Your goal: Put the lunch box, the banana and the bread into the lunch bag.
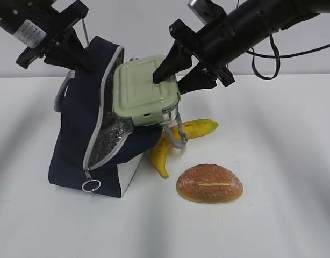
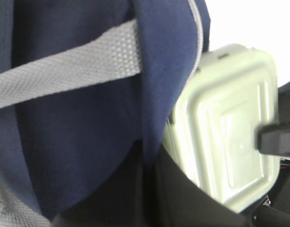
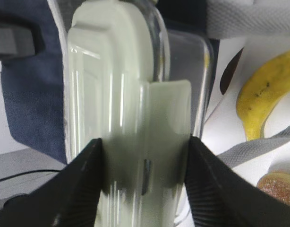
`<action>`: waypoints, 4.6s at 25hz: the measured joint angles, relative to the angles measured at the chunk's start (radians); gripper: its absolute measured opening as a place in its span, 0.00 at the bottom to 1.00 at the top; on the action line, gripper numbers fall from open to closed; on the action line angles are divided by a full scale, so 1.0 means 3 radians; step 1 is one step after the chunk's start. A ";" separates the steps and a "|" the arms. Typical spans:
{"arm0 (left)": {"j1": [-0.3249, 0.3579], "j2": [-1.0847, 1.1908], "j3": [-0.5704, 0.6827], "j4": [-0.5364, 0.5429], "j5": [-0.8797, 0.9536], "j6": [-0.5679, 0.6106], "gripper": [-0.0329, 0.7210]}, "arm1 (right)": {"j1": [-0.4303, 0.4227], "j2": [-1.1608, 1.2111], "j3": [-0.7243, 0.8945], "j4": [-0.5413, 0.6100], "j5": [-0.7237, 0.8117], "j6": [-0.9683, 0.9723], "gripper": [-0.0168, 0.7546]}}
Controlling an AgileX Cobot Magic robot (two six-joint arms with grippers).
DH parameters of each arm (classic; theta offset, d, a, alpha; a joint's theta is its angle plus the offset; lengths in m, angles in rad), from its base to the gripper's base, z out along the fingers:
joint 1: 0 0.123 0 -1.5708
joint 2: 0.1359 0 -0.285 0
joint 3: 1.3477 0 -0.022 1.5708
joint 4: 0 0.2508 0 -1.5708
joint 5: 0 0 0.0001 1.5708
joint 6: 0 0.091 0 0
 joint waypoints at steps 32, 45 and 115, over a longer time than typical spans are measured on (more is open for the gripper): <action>0.0000 0.0003 0.0000 -0.0064 0.0000 0.0000 0.04 | 0.0885 0.0450 -0.0019 -0.0281 -0.1367 0.0598 0.51; 0.0000 0.0006 0.0000 0.0019 0.0000 0.0000 0.04 | 0.0999 0.0799 -0.0125 -0.0040 -0.1591 0.0477 0.65; 0.0135 0.0026 0.0000 0.0332 0.0005 0.0000 0.04 | 0.0343 0.1096 -0.0790 -0.2014 -0.0626 0.3223 0.77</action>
